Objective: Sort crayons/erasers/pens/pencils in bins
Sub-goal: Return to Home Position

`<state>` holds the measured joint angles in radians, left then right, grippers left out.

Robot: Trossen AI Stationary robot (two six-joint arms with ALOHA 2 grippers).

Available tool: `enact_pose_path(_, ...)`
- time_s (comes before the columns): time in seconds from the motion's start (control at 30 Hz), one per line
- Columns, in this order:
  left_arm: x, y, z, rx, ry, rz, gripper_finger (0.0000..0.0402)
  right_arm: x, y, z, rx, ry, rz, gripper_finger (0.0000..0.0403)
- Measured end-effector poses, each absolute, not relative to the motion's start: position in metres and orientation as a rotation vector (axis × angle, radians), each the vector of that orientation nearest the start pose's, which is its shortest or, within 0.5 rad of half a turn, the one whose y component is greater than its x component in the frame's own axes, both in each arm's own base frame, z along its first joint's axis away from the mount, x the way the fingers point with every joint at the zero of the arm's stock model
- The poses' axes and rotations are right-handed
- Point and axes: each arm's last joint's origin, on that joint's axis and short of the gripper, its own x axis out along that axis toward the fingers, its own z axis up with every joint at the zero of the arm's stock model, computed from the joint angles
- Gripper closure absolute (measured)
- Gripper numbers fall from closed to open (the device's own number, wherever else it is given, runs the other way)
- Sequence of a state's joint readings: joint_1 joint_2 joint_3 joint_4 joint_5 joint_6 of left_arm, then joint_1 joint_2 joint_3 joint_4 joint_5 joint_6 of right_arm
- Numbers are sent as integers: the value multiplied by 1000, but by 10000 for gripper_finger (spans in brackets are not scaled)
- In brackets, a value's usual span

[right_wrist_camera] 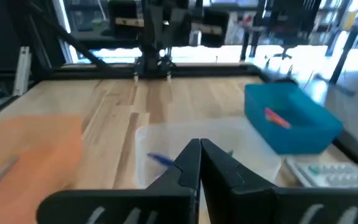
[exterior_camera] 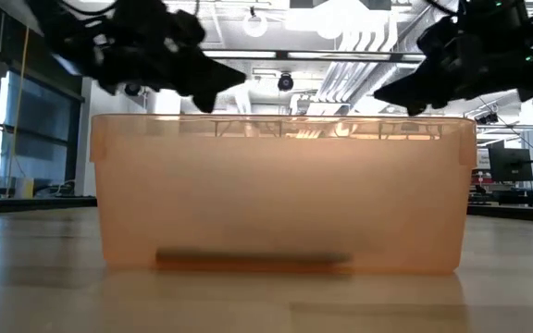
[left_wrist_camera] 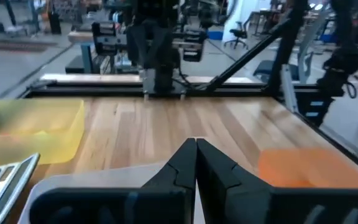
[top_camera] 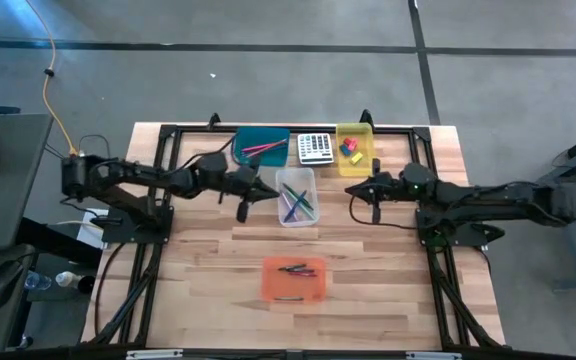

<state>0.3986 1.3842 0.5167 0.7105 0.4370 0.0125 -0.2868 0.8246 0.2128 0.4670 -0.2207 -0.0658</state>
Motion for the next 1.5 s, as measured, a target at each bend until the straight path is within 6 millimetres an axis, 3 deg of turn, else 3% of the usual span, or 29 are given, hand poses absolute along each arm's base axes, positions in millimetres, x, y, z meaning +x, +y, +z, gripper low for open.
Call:
enact_pose_path(0.13, 229, 82, 196, -33, 130, -26, 401, 149, -38, 197, 3, 185, -70, 403)
enact_pose_path(0.37, 191, 70, 199, 38, 55, 91, 401, 119, -30, 210, -87, 123, -115, 403)
enact_pose_path(0.6, 155, 56, 188, 34, -11, 134, 401, 101, -25, 206, -116, 45, -129, 403)
enact_pose_path(0.83, 130, 47, 180, 15, -116, 162, 401, 92, -23, 188, -89, -42, -157, 403)
enact_pose_path(0.97, 122, 45, 178, -1, -108, 202, 401, 91, -24, 177, -58, 11, -187, 403)
enact_pose_path(1.5, 93, 34, 180, -34, -139, 258, 401, 94, -27, 168, -53, -17, -264, 403)
